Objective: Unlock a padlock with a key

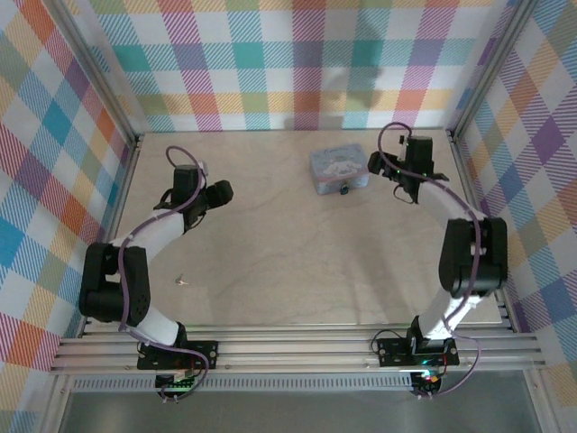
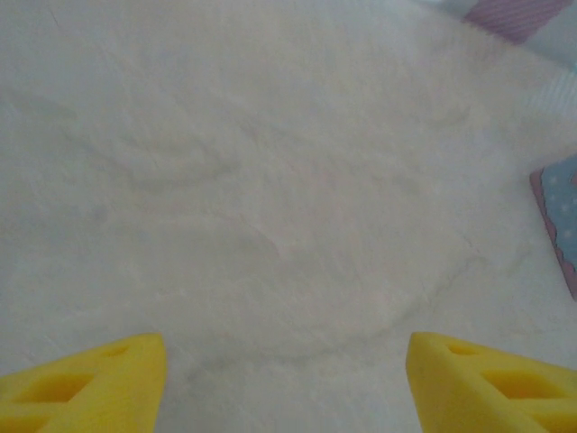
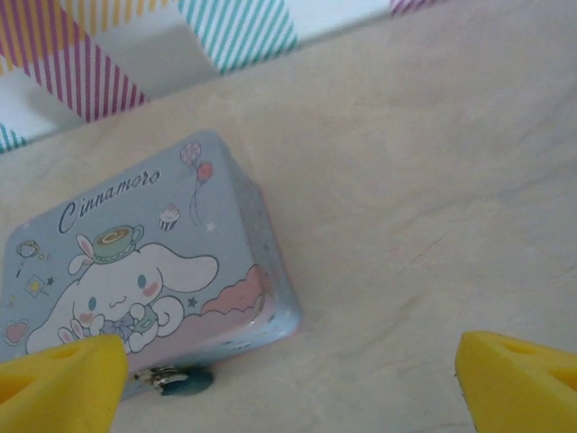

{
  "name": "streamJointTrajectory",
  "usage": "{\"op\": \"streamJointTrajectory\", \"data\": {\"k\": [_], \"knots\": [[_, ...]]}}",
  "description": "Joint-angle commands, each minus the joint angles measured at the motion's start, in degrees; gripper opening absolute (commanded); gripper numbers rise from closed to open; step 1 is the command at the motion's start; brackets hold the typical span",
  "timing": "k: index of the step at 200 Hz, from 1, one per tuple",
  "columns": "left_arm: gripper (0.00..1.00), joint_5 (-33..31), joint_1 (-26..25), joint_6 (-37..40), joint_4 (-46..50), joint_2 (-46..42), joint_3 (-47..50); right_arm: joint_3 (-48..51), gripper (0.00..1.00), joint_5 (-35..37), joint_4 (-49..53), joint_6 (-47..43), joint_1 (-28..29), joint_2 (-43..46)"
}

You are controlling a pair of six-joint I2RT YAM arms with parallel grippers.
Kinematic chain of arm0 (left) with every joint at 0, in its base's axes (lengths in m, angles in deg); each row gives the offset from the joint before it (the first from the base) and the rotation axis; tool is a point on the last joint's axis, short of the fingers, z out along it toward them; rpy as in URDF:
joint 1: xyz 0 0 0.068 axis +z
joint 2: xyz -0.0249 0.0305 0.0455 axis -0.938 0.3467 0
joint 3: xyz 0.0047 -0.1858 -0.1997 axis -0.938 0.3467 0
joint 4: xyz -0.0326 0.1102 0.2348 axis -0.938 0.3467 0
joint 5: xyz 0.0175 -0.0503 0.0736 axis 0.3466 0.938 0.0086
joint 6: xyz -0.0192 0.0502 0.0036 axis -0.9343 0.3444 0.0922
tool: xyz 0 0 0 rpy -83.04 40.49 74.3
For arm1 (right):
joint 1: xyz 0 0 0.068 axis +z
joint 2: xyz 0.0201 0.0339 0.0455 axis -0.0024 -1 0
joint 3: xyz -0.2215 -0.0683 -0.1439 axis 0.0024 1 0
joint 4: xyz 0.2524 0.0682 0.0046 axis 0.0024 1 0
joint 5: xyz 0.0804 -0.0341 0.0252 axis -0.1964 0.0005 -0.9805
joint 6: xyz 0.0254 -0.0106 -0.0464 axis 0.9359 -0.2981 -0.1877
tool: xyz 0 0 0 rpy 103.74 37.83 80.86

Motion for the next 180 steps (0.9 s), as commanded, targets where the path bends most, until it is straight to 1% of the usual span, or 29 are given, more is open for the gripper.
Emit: {"op": "streamJointTrajectory", "data": {"k": [1, 17, 33, 58, 78, 91, 100, 119, 143, 180], "knots": [[0.7, 4.3, -2.5, -5.5, 6.6, 3.2, -4.1, -10.1, 0.92, -7.9, 13.0, 6.3, 0.2, -8.0], [0.7, 7.0, -3.5, -7.5, 7.0, 5.7, -5.9, -18.4, 0.91, -10.6, 18.4, 6.8, 1.0, -14.1], [0.7, 8.9, -4.3, -9.4, 5.8, 7.7, -6.7, -23.1, 0.92, -9.3, 22.4, 6.7, 2.3, -18.2], [0.7, 9.6, -5.0, -10.8, 4.5, 10.2, -7.8, -23.3, 0.9, -9.6, 21.9, 6.9, 3.7, -20.7], [0.68, 11.6, -5.0, -11.9, 3.6, 11.9, -8.7, -23.3, 0.85, -10.6, 21.2, 5.7, 4.8, -21.4], [0.66, 12.5, -5.0, -12.4, 3.7, 13.2, -9.7, -23.5, 0.82, -10.8, 21.3, 4.3, 5.7, -21.5], [0.62, 13.3, -5.0, -12.8, 3.7, 14.0, -10.8, -23.4, 0.8, -10.9, 21.2, 3.6, 6.4, -21.5], [0.59, 14.6, -5.0, -14.3, 2.9, 14.9, -12.2, -23.3, 0.76, -12.5, 21.2, 2.7, 8.0, -22.1], [0.58, 15.0, -5.0, -14.7, 3.3, 15.3, -14.1, -23.5, 0.75, -13.0, 21.3, 2.3, 11.3, -23.2], [0.58, 15.0, -4.6, -14.1, 5.4, 16.1, -16.6, -24.8, 0.75, -12.5, 21.5, 2.8, 18.1, -25.2]]}}
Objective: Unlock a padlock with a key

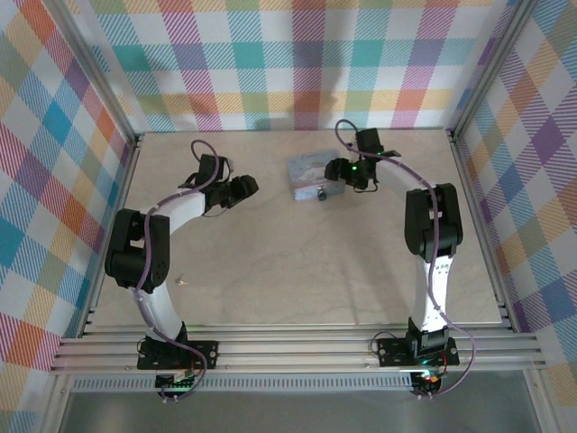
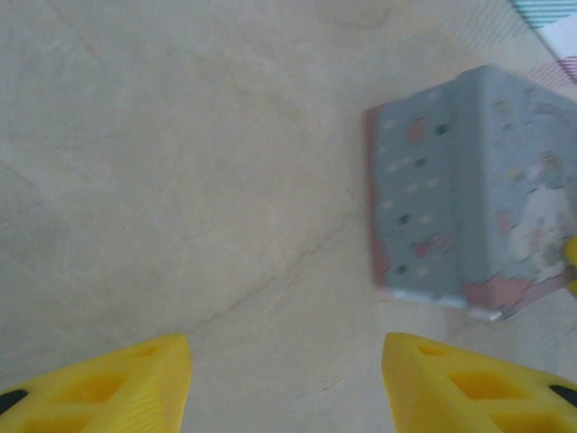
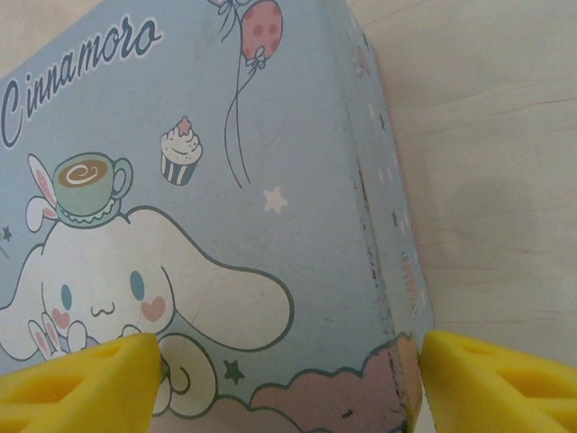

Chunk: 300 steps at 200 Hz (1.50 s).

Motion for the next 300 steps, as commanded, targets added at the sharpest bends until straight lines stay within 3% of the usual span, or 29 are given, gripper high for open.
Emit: {"op": "streamJointTrajectory", "data": {"k": [1, 99, 144, 167, 191, 231, 260, 300], "knots": [[0.58, 1.3, -0.2, -0.6, 1.0, 1.1, -2.5, -1.6, 0.75, -1.8, 2.8, -1.0, 5.1, -3.5], [0.49, 0.1, 3.0, 0.0, 7.2, 0.8, -0.3, -14.6, 0.72, -6.0, 3.0, 10.7, 20.3, -11.9], [0.47, -0.8, 6.0, 1.6, 8.7, -0.4, 0.2, -16.1, 0.72, -5.8, 2.3, 12.7, 23.9, -11.9], [0.48, -1.5, 6.4, 2.6, 10.9, -1.0, -1.1, -17.7, 0.74, -5.4, 4.0, 12.1, 23.9, -12.4], [0.58, -2.7, 6.4, 3.2, 14.1, -3.0, -1.5, -17.8, 0.78, -3.0, 6.6, 10.3, 23.9, -11.6], [0.72, -12.9, 6.6, 5.7, 23.7, -9.0, -3.9, -17.7, 0.87, -0.9, 8.6, 8.7, 23.7, -8.2], [1.0, -27.7, 6.6, 7.0, 38.4, -12.9, -10.0, -17.4, 0.92, 1.8, 10.8, 6.4, 23.4, -4.7], [1.0, -39.5, 6.6, 10.7, 46.2, -23.6, -7.0, -13.3, 0.96, 7.1, 12.8, 2.1, 22.8, 2.1]]}}
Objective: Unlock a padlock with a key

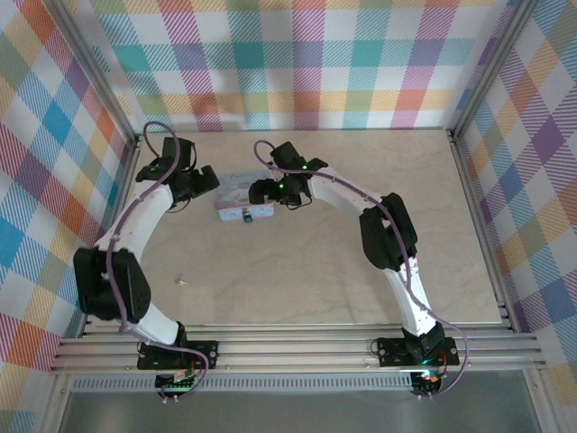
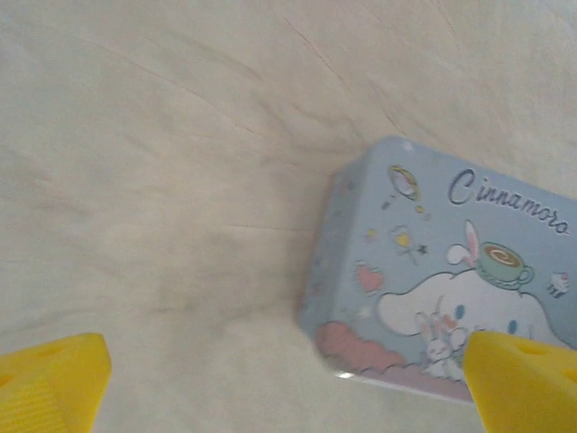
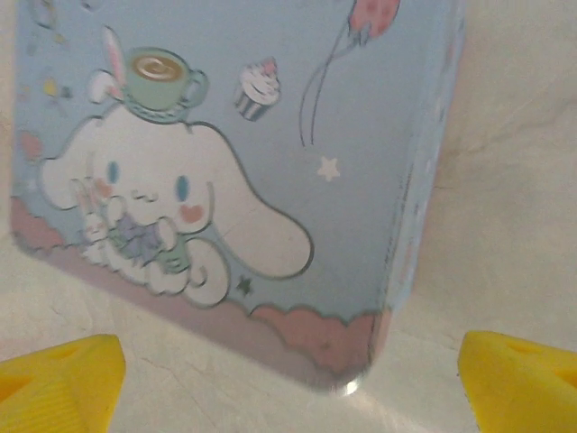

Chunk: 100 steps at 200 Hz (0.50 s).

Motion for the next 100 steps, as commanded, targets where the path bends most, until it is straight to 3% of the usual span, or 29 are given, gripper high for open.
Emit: {"op": "streamJointTrajectory", "data": {"k": [1, 25, 58, 100], "knots": [[1.0, -11.5, -0.2, 3.0, 10.7, -6.7, 1.4, 2.5, 0.97, 4.2, 2.5, -4.2, -0.4, 7.5], [1.0, -11.1, -0.1, 4.0, 14.8, -12.4, 5.3, 7.6, 0.98, 8.0, 4.0, -7.3, -0.4, 13.1], [1.0, -8.0, 0.9, -4.5, 24.4, -17.8, 8.8, 17.7, 1.0, 16.7, 10.0, -10.4, -0.5, 23.8], [0.92, -0.1, 3.3, -12.1, 21.6, -18.6, 16.3, 35.0, 1.0, 20.1, 6.9, -9.1, -1.1, 36.7]]}}
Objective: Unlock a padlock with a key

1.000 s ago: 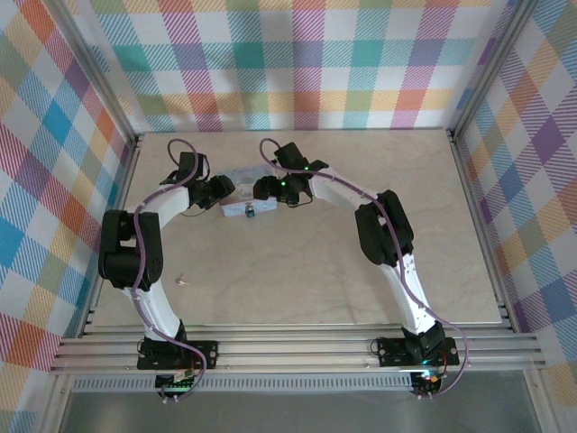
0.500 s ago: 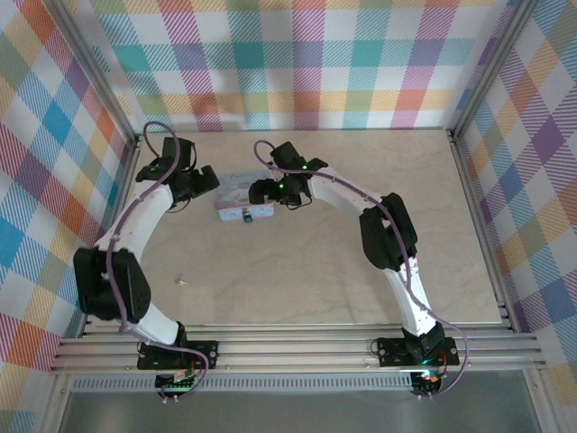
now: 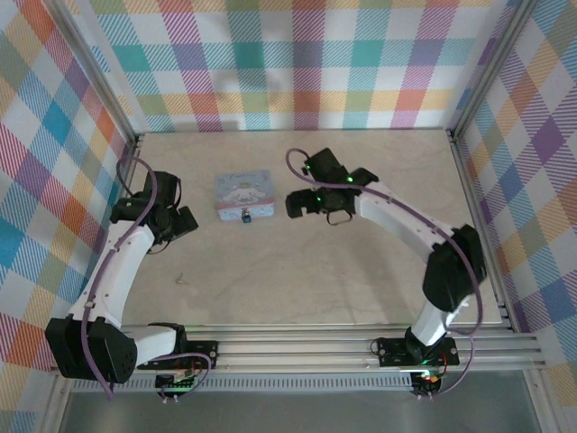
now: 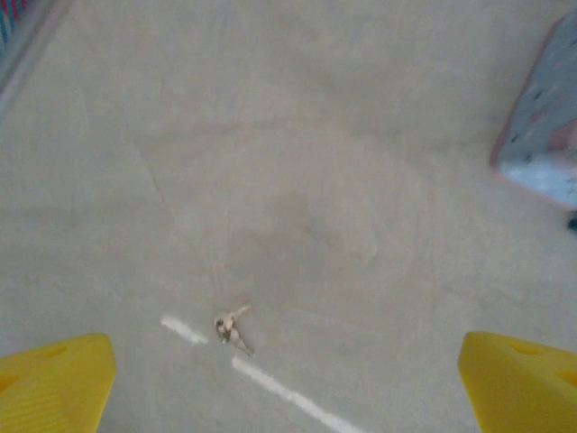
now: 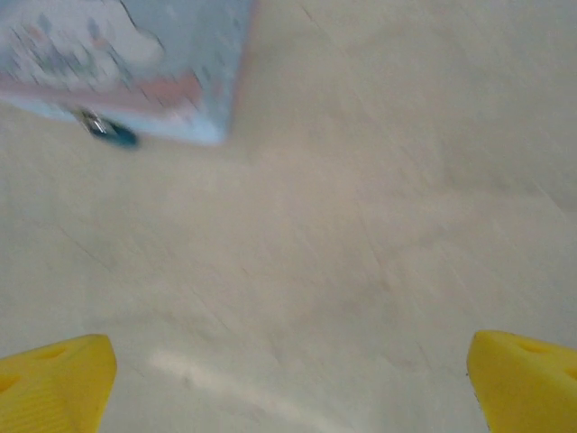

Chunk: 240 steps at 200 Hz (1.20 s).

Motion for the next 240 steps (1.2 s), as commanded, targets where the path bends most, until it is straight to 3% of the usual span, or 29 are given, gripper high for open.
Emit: {"op": "streamJointTrajectory", "data": {"k": [1, 22, 54, 78, 119, 154, 186, 240], "knots": [[0.92, 5.2, 2.0, -6.3, 0.9, 0.2, 4.1, 7.1, 1.0, 3.8, 0.3, -0.1, -0.6, 4.5], [0.83, 9.4, 3.8, -10.1, -3.5, 2.2, 8.5, 11.8, 1.0, 2.7, -1.0, 3.3, -0.8, 6.6], [0.73, 8.2, 6.3, -13.5, -5.8, 5.8, 12.0, 16.6, 1.0, 0.5, -2.1, 7.0, -0.9, 7.9], [0.72, 7.8, 9.0, -13.7, -7.1, 7.0, 14.7, 19.6, 1.0, 0.4, -2.4, 8.2, -0.9, 9.0], [0.72, 12.3, 13.6, -14.7, -14.2, 4.4, 22.4, 20.9, 1.0, 0.8, -1.8, 8.2, -0.9, 9.5], [0.63, 14.1, 14.1, -12.9, -19.2, 2.7, 25.0, 19.7, 1.0, 1.2, -1.3, 7.1, -0.9, 8.9], [0.46, 15.2, 14.1, -11.2, -19.3, 5.8, 24.7, 18.4, 1.0, 2.4, -0.5, 5.7, -0.9, 7.9], [0.43, 14.6, 14.1, -10.4, -18.8, 6.2, 26.0, 16.7, 1.0, 2.9, -0.3, 5.4, -1.1, 6.4]]}}
